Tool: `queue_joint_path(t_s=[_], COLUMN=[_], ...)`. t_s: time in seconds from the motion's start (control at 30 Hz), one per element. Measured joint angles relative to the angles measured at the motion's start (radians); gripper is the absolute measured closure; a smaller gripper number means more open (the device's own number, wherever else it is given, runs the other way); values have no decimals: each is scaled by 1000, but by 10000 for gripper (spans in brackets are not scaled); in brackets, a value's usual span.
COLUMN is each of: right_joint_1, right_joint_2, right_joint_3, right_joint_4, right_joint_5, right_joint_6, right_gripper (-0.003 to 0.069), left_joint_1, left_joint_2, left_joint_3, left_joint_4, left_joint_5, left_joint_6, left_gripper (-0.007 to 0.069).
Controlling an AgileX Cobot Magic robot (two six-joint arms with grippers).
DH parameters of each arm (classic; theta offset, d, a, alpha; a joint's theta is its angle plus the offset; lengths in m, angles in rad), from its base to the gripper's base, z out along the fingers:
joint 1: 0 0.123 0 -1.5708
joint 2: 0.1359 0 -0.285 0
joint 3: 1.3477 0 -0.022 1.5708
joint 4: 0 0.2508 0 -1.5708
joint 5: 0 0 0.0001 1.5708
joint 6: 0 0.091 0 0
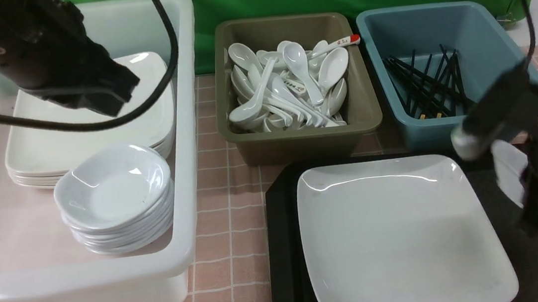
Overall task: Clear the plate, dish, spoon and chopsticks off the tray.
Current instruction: Use the right arm to put the small plate into the large storage box on the left
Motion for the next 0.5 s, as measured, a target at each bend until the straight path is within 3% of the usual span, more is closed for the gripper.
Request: queue_joint_path(t_s=[0.1,0.17,0.2,0.3,0.33,0.4,0.43,0.5], right_joint_1=[0,3,18,74,86,171,184,245], right_joint_2=[-14,-8,6,56,67,156,170,250], right_joint_3=[-109,-142,-191,-273,-286,-385,-393,-485], right_joint_4=[267,382,501,650,655,693,695,699], right_joint_5=[-5,-13,-26,-61,-63,-94,-95,-113], right_joint_6=[-141,-198,-290,-404,-416,-483,-487,-527], right_gripper=[578,578,578,578,578,578,578,578], left_joint_1=[0,6,22,101,108,259,270,392], left_joint_2=[-12,-17,-24,-36,-36,-39,-39,-38], left_joint_3=[-21,-29,-36,-44,-44,-44,-44,-44], left_joint_4=[113,146,173,165,162,64,64,-62], left_joint_5=[0,-2,-3,-3,-3,-3,-3,-3], left_joint_6=[-32,-45,-56,-64,-64,-69,-70,-74], left_gripper=[622,620,620,620,620,620,620,620])
